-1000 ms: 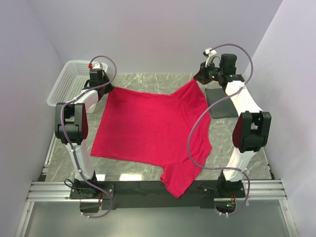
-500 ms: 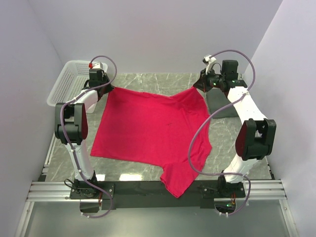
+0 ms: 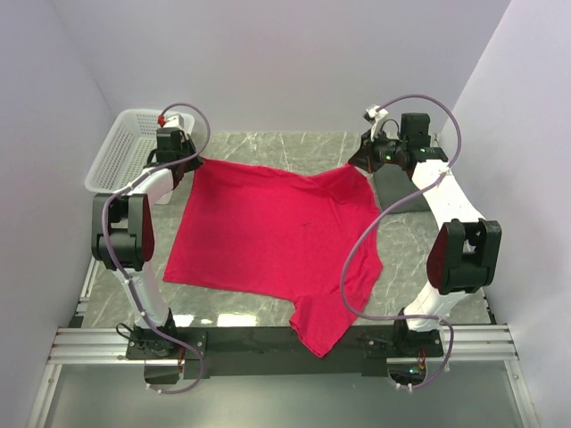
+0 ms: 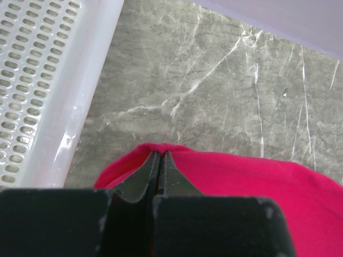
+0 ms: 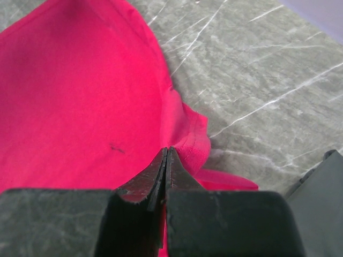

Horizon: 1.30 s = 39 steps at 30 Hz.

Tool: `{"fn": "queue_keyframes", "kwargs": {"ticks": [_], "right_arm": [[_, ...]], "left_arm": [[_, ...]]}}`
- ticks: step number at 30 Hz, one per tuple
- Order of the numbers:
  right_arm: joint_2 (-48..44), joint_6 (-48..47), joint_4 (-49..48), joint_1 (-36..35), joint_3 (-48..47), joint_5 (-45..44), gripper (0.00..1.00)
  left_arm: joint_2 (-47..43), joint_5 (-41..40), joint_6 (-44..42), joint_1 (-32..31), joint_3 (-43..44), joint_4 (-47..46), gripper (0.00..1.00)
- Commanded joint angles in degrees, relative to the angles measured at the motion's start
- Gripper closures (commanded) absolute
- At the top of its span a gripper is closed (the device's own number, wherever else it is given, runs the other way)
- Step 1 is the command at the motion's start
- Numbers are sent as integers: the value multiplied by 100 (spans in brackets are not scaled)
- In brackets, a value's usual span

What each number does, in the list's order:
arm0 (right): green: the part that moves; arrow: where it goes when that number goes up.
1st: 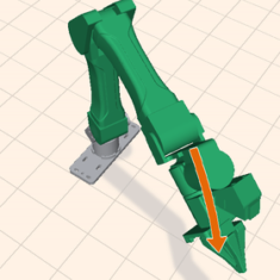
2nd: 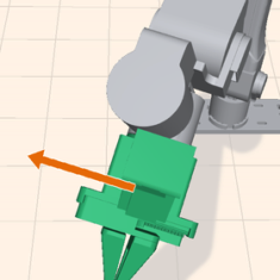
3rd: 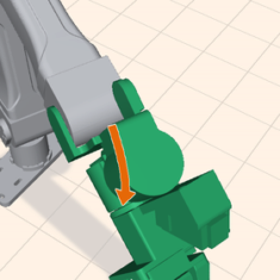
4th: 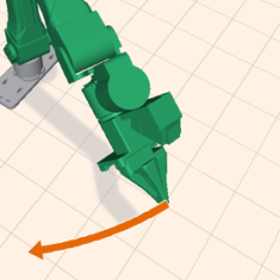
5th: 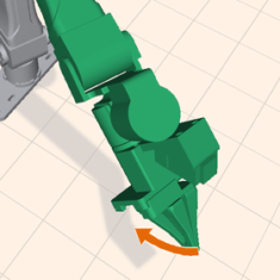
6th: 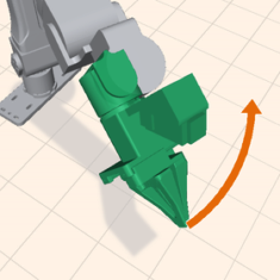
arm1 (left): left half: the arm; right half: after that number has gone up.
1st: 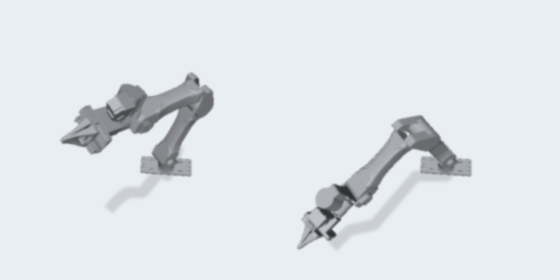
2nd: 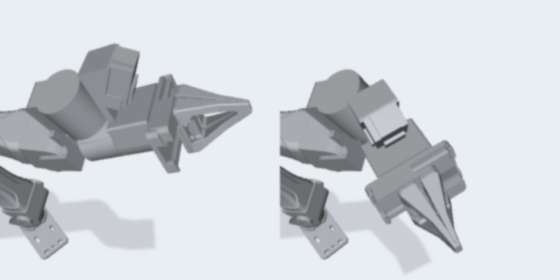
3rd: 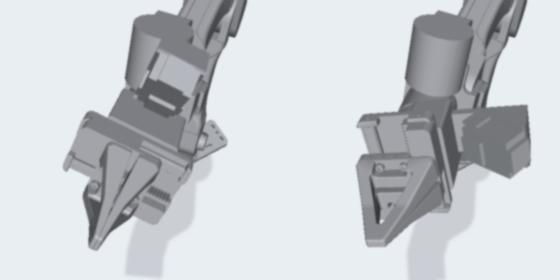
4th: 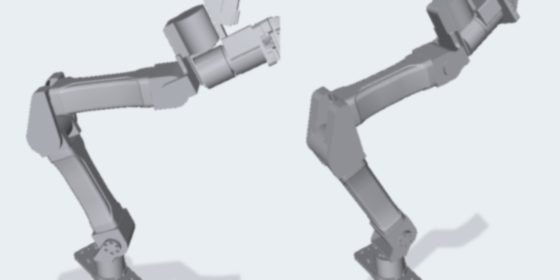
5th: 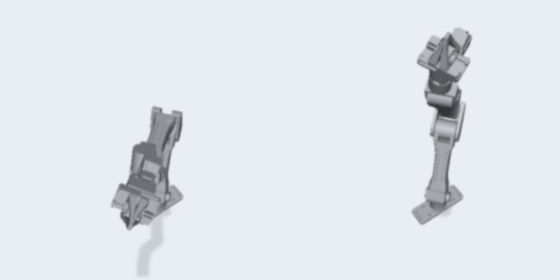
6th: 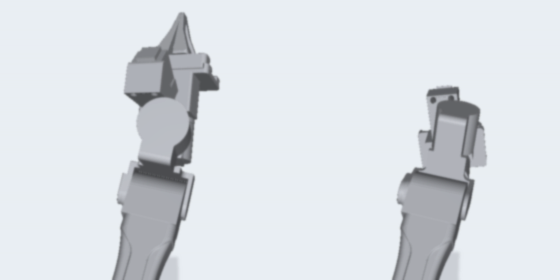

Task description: Fold and stack the t-shirts

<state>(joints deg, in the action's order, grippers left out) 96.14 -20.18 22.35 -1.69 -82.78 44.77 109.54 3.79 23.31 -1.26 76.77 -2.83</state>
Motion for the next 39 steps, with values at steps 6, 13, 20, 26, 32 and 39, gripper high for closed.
{"fn": "queue_keyframes", "kwargs": {"ticks": [6, 13, 20, 26, 32, 39], "right_arm": [[-455, -845, 709, -164, 131, 532, 100], [-614, -1207, 1122, -384, 446, 655, 100], [-903, -1356, 1237, -393, 746, 550, 100], [-1079, -1348, 1263, -393, 904, 480, 100], [-1273, -1348, 1333, -384, 1010, 611, 100], [-1466, -1330, 1439, -367, 1115, 673, 100]], "left_arm": [[-451, 60, -327, 38, -338, -385, 99], [-337, 16, -371, 47, -207, -280, 99], [-170, -63, -459, 47, -22, -165, 99], [-178, -107, -591, 47, -39, -270, 99], [-292, -186, -889, 47, -154, -411, 99], [-337, -265, -1223, 47, -224, -482, 99]]}}
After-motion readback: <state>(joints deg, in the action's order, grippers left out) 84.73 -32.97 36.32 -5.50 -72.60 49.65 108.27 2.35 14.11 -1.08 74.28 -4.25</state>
